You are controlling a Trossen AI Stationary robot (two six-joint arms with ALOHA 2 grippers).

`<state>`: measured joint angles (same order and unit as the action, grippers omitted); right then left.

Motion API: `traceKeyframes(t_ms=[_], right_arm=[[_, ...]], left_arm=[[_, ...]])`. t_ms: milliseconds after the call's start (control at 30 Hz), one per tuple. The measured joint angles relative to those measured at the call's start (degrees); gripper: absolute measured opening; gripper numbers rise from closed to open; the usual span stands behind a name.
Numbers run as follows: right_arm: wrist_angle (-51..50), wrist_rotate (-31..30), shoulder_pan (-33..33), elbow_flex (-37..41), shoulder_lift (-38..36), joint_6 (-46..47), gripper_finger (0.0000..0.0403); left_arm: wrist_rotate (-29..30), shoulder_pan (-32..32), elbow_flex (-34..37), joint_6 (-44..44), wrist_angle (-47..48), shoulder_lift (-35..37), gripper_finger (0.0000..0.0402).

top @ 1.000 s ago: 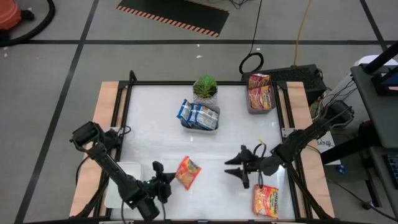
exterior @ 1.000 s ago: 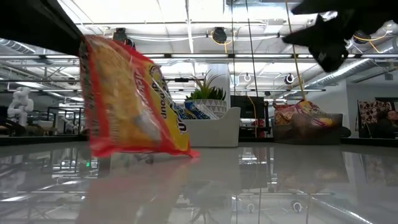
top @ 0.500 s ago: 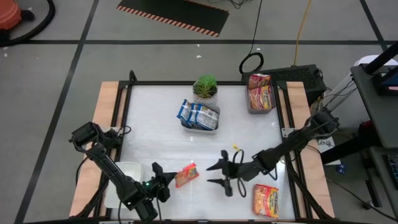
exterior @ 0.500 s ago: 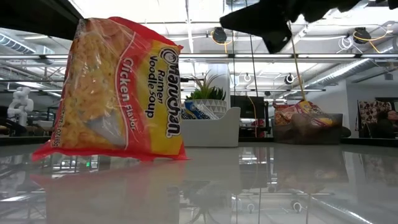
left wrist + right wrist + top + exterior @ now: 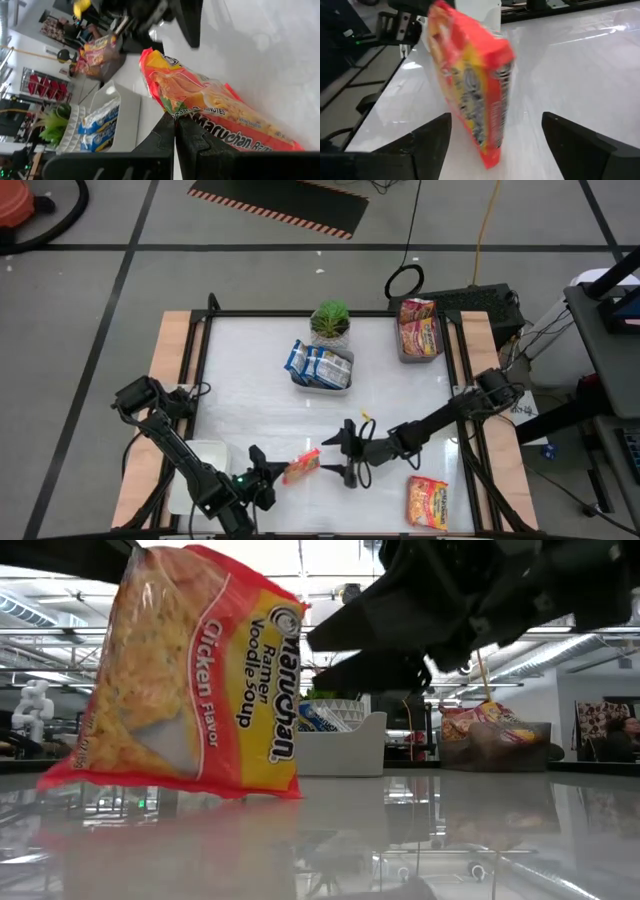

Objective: Sort Maruchan noodles
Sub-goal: Put the left orange noodle pack into the white bin

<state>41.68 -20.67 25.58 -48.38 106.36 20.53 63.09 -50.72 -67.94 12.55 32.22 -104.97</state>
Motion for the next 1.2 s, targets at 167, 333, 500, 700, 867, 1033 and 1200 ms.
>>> traceKeyframes(t_ms=[167,333,500,700,867,1033,1200], right_arm=[[5.63,5.35,-0.85,0.00,3.38,-0.24,0.0306],[16.30,8.96,-0.83,-0.01,7.67,-1.99,0.0304],[18.59,10.99,-0.89,-3.81,12.83,-1.95,0.0290],[18.12,13.49,-0.86,-10.93,18.12,-3.72,0.0269],[17.99,13.42,-0.87,-11.21,17.91,-4.55,0.0226],[17.92,13.27,-0.76,-10.35,16.80,-4.47,0.0180],[17.96,13.34,-0.73,-10.34,16.84,-4.68,0.0144]], left_arm=[[-0.52,-0.39,0.00,-3.81,-4.09,0.00,0.0003],[-0.56,-0.38,0.00,-3.96,-5.34,0.00,0.0003],[-0.57,-0.37,0.00,-4.94,-6.89,0.03,0.0003],[-1.01,-0.37,0.00,-4.74,-7.06,0.03,0.0003],[-2.31,-0.55,-0.01,-3.31,-7.09,0.03,0.0004],[-4.32,-1.13,-0.01,-0.98,-7.04,0.03,0.0015],[-9.18,-1.12,-0.02,7.55,-6.71,0.27,0.0023]])
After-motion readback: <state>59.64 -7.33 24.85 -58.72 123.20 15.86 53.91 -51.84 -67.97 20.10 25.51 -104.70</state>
